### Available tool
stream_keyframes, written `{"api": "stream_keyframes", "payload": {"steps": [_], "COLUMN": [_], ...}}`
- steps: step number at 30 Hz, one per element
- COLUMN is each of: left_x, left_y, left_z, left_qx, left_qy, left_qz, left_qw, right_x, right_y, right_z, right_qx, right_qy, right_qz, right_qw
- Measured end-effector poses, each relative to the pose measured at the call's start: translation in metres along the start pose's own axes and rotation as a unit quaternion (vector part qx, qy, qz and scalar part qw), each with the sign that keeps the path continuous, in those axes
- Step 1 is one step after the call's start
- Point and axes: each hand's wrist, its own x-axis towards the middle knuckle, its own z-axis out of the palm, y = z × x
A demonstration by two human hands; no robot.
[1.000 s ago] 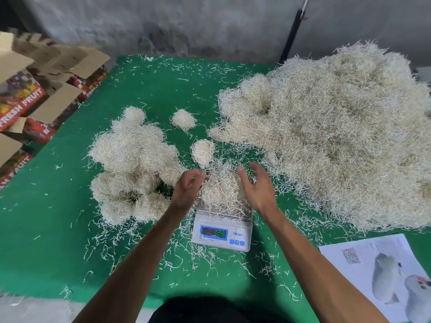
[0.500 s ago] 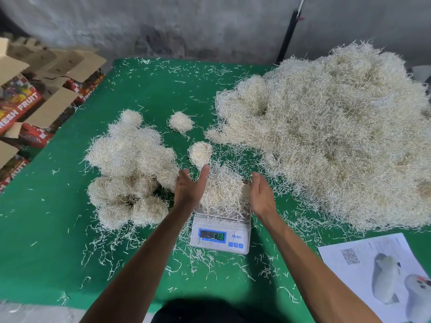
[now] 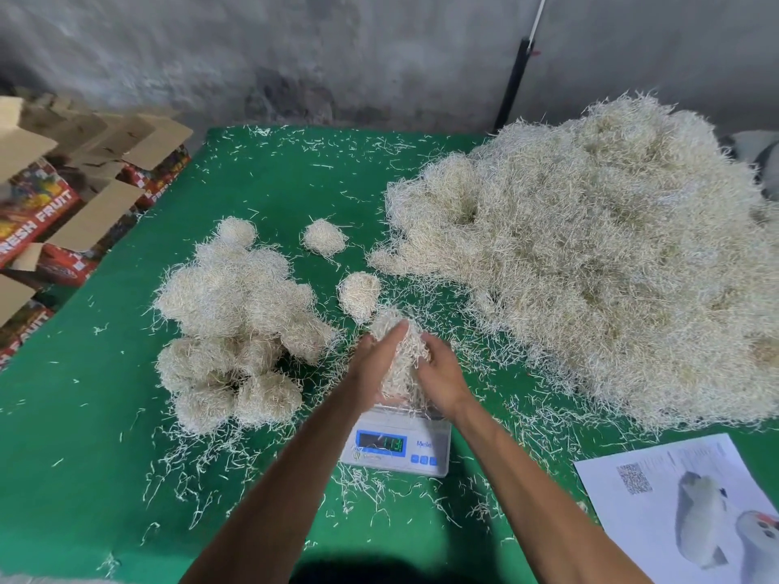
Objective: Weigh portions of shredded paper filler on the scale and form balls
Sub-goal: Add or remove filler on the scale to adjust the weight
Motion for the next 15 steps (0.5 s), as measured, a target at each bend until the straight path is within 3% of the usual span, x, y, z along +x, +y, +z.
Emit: {"api": "stream_keyframes", "payload": {"steps": [3, 5, 7, 9, 12, 15], "left_x": [0.003, 0.0, -0.004, -0.01, -0.015, -0.023], "left_y": [0.002, 0.005, 0.008, 0.013, 0.016, 0.011], "left_z": [-0.01, -0.022, -0.033, -0.041, -0.046, -0.059], "left_qx": [-0.139, -0.162, -0.235, -0.255, -0.202, -0.195], "left_qy": [-0.038, -0.054, -0.053, -0.059, -0.107, -0.083], "left_qz": [-0.034, -0.011, -0.027, -0.045, 0.005, -0.014], "left_qw": [0.989, 0.985, 0.97, 0.964, 0.974, 0.977], "right_x": [-0.001, 0.003, 0.007, 0.01, 0.014, 0.026], "right_y": [-0.015, -0.025, -0.033, -0.038, -0.044, -0.051], "right_z": [0.0, -0.011, -0.021, -0.025, -0.023, -0.037], "right_qx": [0.135, 0.205, 0.19, 0.105, 0.015, 0.089], "right_qy": [-0.025, 0.025, 0.064, 0.024, -0.04, 0.014], "right_qz": [-0.061, -0.079, -0.085, -0.09, -0.077, -0.058], "right_qw": [0.989, 0.975, 0.976, 0.99, 0.996, 0.994]}}
